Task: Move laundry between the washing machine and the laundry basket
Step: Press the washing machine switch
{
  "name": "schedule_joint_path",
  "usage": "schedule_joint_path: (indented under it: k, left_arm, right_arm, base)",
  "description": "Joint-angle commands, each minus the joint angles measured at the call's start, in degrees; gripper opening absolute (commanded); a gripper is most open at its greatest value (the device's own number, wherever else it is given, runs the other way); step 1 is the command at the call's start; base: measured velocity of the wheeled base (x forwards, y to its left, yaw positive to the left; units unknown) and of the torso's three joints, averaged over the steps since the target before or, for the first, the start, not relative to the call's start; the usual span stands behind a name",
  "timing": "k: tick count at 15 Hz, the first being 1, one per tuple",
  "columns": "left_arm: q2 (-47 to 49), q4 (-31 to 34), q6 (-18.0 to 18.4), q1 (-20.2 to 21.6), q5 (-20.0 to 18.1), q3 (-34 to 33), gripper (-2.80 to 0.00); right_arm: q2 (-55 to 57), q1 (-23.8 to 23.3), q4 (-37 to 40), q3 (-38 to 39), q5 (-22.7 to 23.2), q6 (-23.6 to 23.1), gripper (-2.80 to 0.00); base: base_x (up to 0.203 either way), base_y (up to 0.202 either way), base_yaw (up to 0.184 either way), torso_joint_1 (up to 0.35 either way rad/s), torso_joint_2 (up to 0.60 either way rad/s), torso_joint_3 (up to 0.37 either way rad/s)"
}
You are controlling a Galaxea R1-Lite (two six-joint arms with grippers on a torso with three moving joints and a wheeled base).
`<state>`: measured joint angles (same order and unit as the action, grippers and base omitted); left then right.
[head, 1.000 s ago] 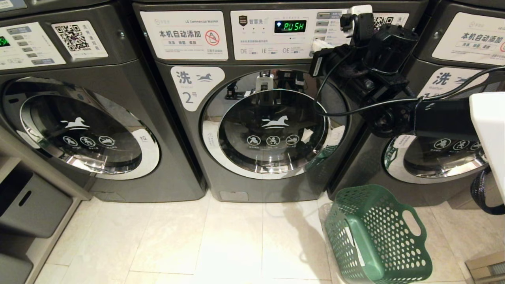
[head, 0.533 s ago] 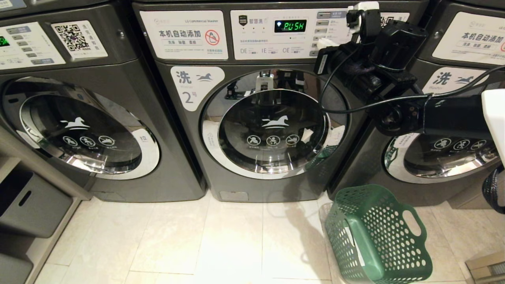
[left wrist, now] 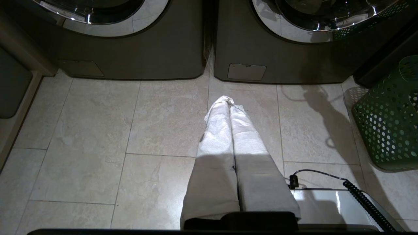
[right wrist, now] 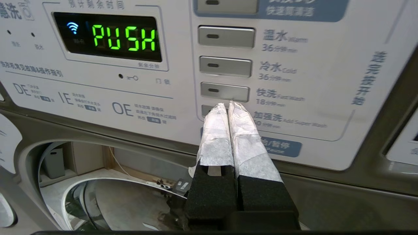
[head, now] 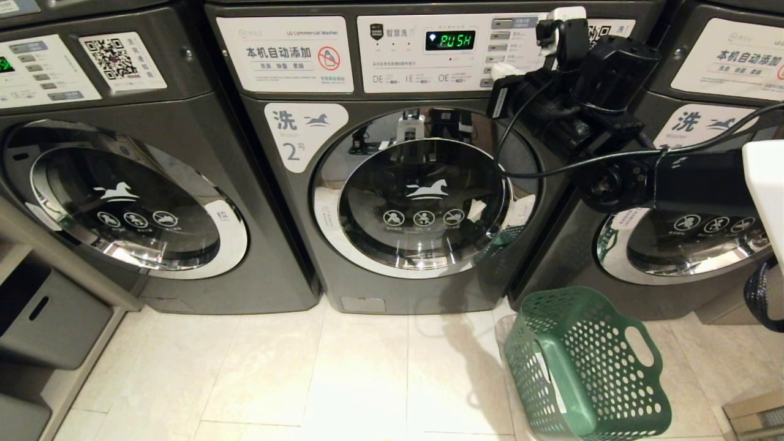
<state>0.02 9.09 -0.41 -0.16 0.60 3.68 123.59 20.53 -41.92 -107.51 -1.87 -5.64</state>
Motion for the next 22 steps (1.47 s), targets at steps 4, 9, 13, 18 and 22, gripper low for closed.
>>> schedule_joint_path:
  k: [4, 9, 13, 18, 22]
  left_arm:
    - [-0.02, 0.05, -0.02, 0.02, 0.08, 0.01, -2.8]
    - [-0.02, 0.05, -0.02, -0.02, 0.02, 0.01, -2.8]
    - [-0.02, 0.05, -0.02, -0.02, 0.09, 0.01, -2.8]
    - [-0.02, 0.05, -0.03, -0.02, 0.02, 0.01, -2.8]
    - [-0.02, 0.05, -0.1, -0.02, 0.03, 0.01, -2.8]
  right_arm:
    - [1.46, 0.06, -0.35, -0.66, 0.11, -0.16, -2.8]
    - [1.63, 0.04, -0.35, -2.67, 0.11, 0.01, -2.8]
    - [1.56, 0.04, -0.26, -3.41, 0.11, -0.07, -2.8]
    - [0.3, 0.32, -0.07, -0.8, -0.32, -0.06, -2.8]
    - [-5.26, 0.73, 0.45, 8.85, -0.17, 0.01, -2.8]
  base:
    - [0.0, 0.0, 0.0, 0.0, 0.0, 0.0]
    - [0.0, 0.0, 0.0, 0.0, 0.0, 0.0]
    - [0.0, 0.0, 0.0, 0.0, 0.0, 0.0]
    - [0.0, 0.0, 0.0, 0.0, 0.0, 0.0]
    - [0.0, 0.0, 0.0, 0.0, 0.0, 0.0]
